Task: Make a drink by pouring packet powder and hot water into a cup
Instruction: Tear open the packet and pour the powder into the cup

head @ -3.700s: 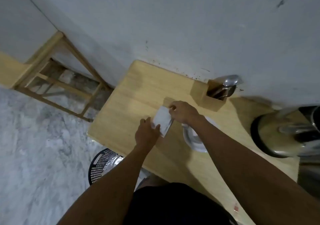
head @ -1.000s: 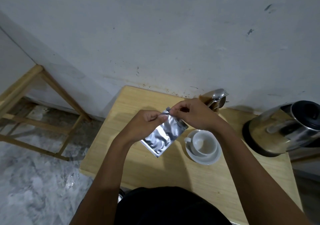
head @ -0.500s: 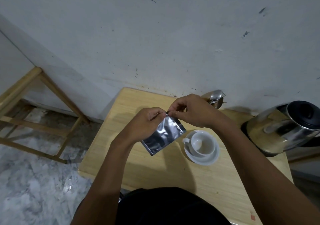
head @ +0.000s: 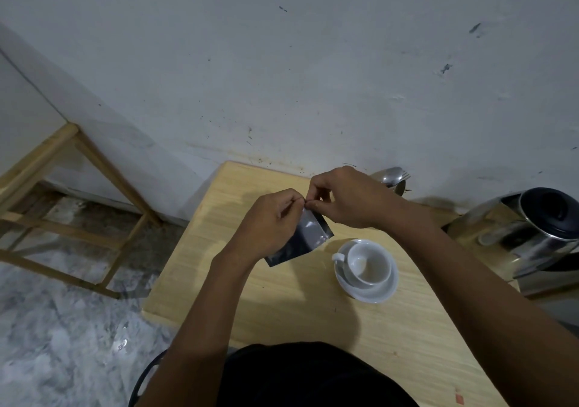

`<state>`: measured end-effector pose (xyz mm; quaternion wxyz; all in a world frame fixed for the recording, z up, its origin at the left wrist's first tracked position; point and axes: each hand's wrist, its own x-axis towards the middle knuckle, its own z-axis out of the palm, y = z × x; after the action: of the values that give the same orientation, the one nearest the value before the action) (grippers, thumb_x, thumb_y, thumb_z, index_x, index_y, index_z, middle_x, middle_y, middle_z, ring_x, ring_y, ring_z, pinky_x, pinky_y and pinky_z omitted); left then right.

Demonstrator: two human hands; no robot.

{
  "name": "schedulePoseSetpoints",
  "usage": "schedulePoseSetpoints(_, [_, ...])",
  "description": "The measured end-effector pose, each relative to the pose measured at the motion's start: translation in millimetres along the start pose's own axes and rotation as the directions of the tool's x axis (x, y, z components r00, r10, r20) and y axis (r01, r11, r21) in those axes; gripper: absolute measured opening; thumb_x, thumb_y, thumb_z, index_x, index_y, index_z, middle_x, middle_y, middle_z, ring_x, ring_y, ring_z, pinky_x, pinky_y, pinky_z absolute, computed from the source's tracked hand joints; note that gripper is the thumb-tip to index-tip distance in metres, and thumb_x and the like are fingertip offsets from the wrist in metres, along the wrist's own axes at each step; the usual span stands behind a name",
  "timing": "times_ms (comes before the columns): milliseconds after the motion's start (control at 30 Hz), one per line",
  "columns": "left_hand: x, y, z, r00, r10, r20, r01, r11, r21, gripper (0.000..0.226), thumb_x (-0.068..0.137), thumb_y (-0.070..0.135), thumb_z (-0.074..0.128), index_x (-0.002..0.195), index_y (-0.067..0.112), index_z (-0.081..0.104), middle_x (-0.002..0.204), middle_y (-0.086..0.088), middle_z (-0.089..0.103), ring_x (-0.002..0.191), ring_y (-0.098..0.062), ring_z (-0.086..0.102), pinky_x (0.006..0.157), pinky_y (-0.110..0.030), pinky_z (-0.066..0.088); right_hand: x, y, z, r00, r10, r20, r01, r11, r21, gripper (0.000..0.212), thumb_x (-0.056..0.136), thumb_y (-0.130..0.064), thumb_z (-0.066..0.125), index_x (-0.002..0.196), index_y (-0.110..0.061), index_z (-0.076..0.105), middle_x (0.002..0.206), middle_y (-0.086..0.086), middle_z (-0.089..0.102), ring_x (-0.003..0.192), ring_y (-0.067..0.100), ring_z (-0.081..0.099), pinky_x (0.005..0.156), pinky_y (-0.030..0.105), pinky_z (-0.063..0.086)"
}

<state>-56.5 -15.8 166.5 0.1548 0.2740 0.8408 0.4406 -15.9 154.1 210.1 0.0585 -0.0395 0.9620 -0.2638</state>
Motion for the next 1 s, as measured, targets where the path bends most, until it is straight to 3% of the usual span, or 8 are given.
schedulePoseSetpoints(67, [-0.2, 0.0, -1.1, 1.000, 0.009, -0.025, -0.010, 1.000, -0.022, 0.021, 0.096, 0.020, 0.046, 0.084, 0.015, 0.063, 0.060, 0.003, 0.053, 0.053, -0.004, 0.041, 0.053, -0.019, 0.034, -1.3, -1.5, 3.2, 0.999, -0.001, -0.036, 0.001, 1.000, 0.000, 0.010, 0.090, -0.025, 0.065, 0.087, -0.017, 0.071, 0.079, -0.005, 0.068, 0.071, 0.011, 0.059, 0.065, 0.030, 0.047])
schedulePoseSetpoints(167, [-0.4, 1.4, -0.3, 0.998, -0.003, -0.064, -0.005, 0.993, -0.117, 0.022, 0.095, 0.017, 0.048, 0.084, 0.010, 0.066, 0.063, -0.002, 0.059, 0.053, -0.001, 0.045, 0.052, -0.012, 0.035, -2.4, -2.2, 8.2, 0.997, -0.014, -0.079, 0.014, 1.000, -0.003, 0.009, 0.090, -0.022, 0.065, 0.088, -0.016, 0.071, 0.078, -0.003, 0.068, 0.068, 0.013, 0.059, 0.060, 0.028, 0.045])
schedulePoseSetpoints(267, [-1.2, 2.6, 3.4, 0.994, -0.048, -0.094, 0.030, 0.983, -0.182, 0.022, 0.095, 0.016, 0.049, 0.080, 0.014, 0.066, 0.064, 0.007, 0.060, 0.054, 0.003, 0.049, 0.052, -0.007, 0.036, -4.2, -2.9, 12.0, 0.993, -0.041, -0.111, 0.038, 0.999, -0.031, 0.008, 0.091, -0.021, 0.064, 0.087, -0.017, 0.069, 0.077, -0.004, 0.064, 0.070, 0.014, 0.056, 0.061, 0.028, 0.042])
schedulePoseSetpoints(467, [-0.8, 5.5, 7.1, 0.988, -0.119, -0.102, 0.084, 0.951, -0.297, 0.024, 0.095, 0.016, 0.048, 0.083, 0.015, 0.069, 0.078, -0.005, 0.070, 0.068, -0.003, 0.058, 0.060, -0.012, 0.042, -10.6, -3.1, 21.1, 0.970, -0.135, -0.204, 0.113, 0.987, -0.112, 0.007, 0.090, -0.015, 0.063, 0.086, -0.013, 0.069, 0.078, 0.003, 0.066, 0.071, 0.013, 0.047, 0.065, 0.029, 0.038])
schedulePoseSetpoints(700, [-0.1, 2.4, 6.6, 0.996, -0.094, 0.004, 0.093, 0.974, -0.206, 0.023, 0.097, 0.026, 0.048, 0.086, 0.020, 0.068, 0.069, 0.004, 0.064, 0.060, -0.005, 0.055, 0.058, -0.018, 0.045, -11.6, 1.0, 3.6, 0.994, 0.079, -0.074, -0.070, 0.990, 0.124, 0.009, 0.086, -0.026, 0.073, 0.090, -0.019, 0.076, 0.070, -0.019, 0.062, 0.068, -0.006, 0.057, 0.063, 0.004, 0.042])
schedulePoseSetpoints(800, [-1.3, 1.4, 8.9, 0.997, -0.076, -0.026, 0.071, 0.985, -0.156, 0.021, 0.096, 0.025, 0.049, 0.084, 0.021, 0.067, 0.077, -0.001, 0.068, 0.068, -0.007, 0.057, 0.060, -0.014, 0.041, -11.7, 1.6, 1.1, 0.994, 0.105, -0.034, -0.100, 0.987, 0.122, 0.010, 0.086, -0.029, 0.073, 0.089, -0.020, 0.076, 0.068, -0.018, 0.061, 0.060, -0.005, 0.054, 0.057, 0.006, 0.041])
schedulePoseSetpoints(933, [-1.0, 2.2, 13.2, 0.994, -0.096, -0.049, 0.084, 0.973, -0.215, 0.021, 0.095, 0.025, 0.050, 0.086, 0.018, 0.068, 0.081, -0.006, 0.071, 0.072, -0.018, 0.062, 0.067, -0.025, 0.045, -14.2, 3.3, 6.4, 0.995, 0.059, -0.085, -0.053, 0.996, 0.069, 0.012, 0.088, -0.028, 0.070, 0.092, -0.018, 0.075, 0.066, -0.018, 0.055, 0.056, -0.001, 0.051, 0.054, 0.009, 0.038])
schedulePoseSetpoints(1000, [-0.2, 3.6, 13.3, 0.992, -0.116, -0.052, 0.099, 0.961, -0.259, 0.021, 0.095, 0.022, 0.051, 0.085, 0.016, 0.069, 0.077, -0.002, 0.070, 0.067, -0.007, 0.059, 0.066, -0.019, 0.044, -16.0, 3.7, 14.6, 0.984, -0.010, -0.175, 0.012, 1.000, 0.009, 0.013, 0.089, -0.026, 0.069, 0.092, -0.015, 0.075, 0.067, -0.016, 0.056, 0.060, 0.003, 0.050, 0.061, 0.014, 0.040])
